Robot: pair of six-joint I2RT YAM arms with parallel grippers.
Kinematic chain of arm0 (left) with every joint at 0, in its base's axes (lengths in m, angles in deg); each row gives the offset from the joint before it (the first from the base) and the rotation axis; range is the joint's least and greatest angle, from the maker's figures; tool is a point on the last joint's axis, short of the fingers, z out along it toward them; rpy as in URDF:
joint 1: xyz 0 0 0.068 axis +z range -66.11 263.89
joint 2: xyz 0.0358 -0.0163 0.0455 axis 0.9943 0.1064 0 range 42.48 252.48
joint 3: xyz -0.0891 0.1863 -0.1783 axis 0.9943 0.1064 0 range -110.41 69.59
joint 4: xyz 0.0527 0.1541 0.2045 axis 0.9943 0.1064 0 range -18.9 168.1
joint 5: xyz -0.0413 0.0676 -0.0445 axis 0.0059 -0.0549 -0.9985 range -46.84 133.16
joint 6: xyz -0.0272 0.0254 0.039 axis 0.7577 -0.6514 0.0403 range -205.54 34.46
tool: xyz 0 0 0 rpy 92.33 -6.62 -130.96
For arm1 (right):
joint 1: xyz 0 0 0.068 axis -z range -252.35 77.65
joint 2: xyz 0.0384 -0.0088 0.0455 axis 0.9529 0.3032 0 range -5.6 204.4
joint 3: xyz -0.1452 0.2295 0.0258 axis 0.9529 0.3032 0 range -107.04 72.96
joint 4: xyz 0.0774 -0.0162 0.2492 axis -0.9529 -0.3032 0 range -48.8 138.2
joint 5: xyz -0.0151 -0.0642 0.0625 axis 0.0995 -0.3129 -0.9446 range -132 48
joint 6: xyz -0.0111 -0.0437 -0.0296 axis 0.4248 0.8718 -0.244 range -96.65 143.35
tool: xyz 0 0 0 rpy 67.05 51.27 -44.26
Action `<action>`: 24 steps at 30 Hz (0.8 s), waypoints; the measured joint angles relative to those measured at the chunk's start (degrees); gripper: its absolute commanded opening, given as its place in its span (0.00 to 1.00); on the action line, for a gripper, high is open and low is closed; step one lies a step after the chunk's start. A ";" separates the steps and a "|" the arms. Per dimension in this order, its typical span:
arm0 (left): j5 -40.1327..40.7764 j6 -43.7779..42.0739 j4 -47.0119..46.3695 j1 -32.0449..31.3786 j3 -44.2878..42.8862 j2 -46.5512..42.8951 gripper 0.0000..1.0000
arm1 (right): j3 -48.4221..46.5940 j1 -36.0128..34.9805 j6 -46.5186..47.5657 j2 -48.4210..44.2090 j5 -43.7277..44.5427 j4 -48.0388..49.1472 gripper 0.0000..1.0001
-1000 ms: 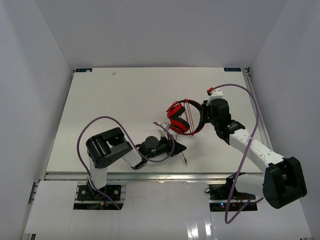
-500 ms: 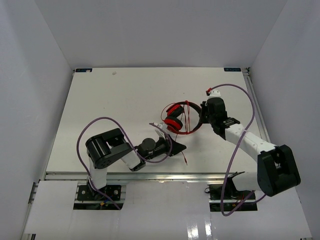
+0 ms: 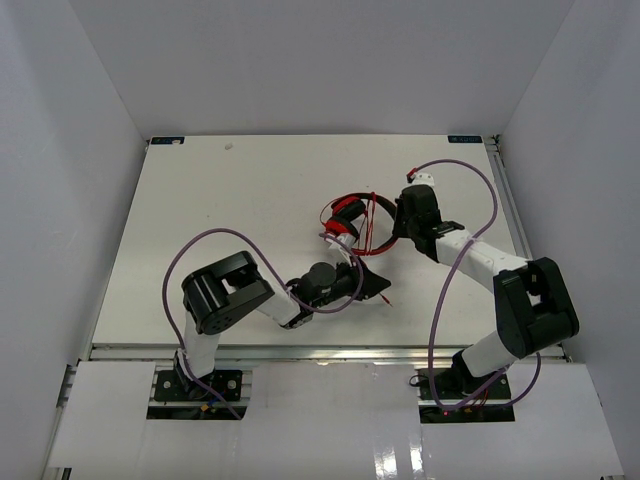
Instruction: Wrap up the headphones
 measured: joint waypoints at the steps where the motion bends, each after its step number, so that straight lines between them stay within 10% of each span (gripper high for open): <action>1: 0.00 0.28 0.60 -0.11 -0.25 0.23 0.30 | 0.29 -0.03 0.27 0.00 0.36 0.76 0.08; 14: -3.75 3.33 2.85 -0.30 0.12 1.54 0.60 | 5.36 -0.06 5.96 2.54 1.19 5.93 0.13; 24: -7.48 1.46 8.88 -0.30 9.49 -7.63 0.85 | 5.99 0.50 9.71 2.69 -3.59 9.37 0.88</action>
